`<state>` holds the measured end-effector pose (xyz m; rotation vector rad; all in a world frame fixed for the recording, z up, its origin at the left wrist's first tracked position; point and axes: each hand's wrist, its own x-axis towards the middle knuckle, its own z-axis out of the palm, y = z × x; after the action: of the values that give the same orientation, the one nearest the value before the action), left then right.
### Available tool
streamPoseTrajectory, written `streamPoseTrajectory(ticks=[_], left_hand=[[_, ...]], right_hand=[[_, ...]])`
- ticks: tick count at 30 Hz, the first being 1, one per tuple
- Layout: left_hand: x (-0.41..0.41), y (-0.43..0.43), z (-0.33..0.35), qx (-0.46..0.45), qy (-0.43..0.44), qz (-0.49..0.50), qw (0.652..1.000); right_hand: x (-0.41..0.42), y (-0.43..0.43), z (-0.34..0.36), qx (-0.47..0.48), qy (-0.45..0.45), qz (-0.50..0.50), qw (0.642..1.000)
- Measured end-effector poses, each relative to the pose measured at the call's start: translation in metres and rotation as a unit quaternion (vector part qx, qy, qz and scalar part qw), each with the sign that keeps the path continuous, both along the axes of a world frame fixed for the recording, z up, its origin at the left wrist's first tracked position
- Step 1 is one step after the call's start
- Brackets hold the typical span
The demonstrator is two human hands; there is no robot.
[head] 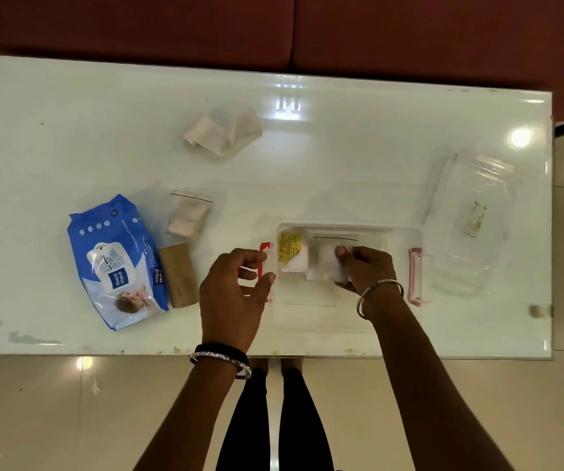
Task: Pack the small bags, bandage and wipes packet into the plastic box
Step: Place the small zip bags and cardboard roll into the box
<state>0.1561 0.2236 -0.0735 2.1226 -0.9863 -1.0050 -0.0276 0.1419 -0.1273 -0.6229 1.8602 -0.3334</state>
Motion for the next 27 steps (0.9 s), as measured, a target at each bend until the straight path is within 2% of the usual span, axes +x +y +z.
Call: streamPoseTrajectory(ticks=[5, 9, 12, 16, 18, 23, 27], left_hand=[[0.011, 0.005, -0.008, 0.011, 0.017, 0.029, 0.999], [0.029, 0.003, -0.013, 0.006, 0.011, 0.117, 0.993], [0.052, -0.006, -0.017, -0.004, -0.034, 0.183, 0.982], [0.087, -0.027, -0.03, 0.04, -0.062, 0.221, 0.972], [0.101, -0.039, -0.039, 0.068, -0.058, 0.214, 0.973], [0.126, -0.067, -0.059, 0.168, -0.067, 0.115, 0.977], [0.134, -0.076, -0.071, 0.198, -0.079, 0.044, 0.976]], right_hand=[[0.011, -0.004, -0.013, -0.006, 0.018, 0.018, 1.0], [0.004, 0.005, -0.006, -0.054, 0.118, 0.097, 0.987], [-0.001, 0.013, 0.01, -0.089, 0.183, 0.116, 0.972], [0.004, 0.022, 0.035, -0.148, 0.167, 0.143, 0.964], [0.013, 0.024, 0.048, -0.181, 0.136, 0.167, 0.96], [0.047, 0.025, 0.064, -0.201, 0.078, 0.202, 0.955], [0.077, 0.026, 0.067, -0.222, 0.043, 0.217, 0.95]])
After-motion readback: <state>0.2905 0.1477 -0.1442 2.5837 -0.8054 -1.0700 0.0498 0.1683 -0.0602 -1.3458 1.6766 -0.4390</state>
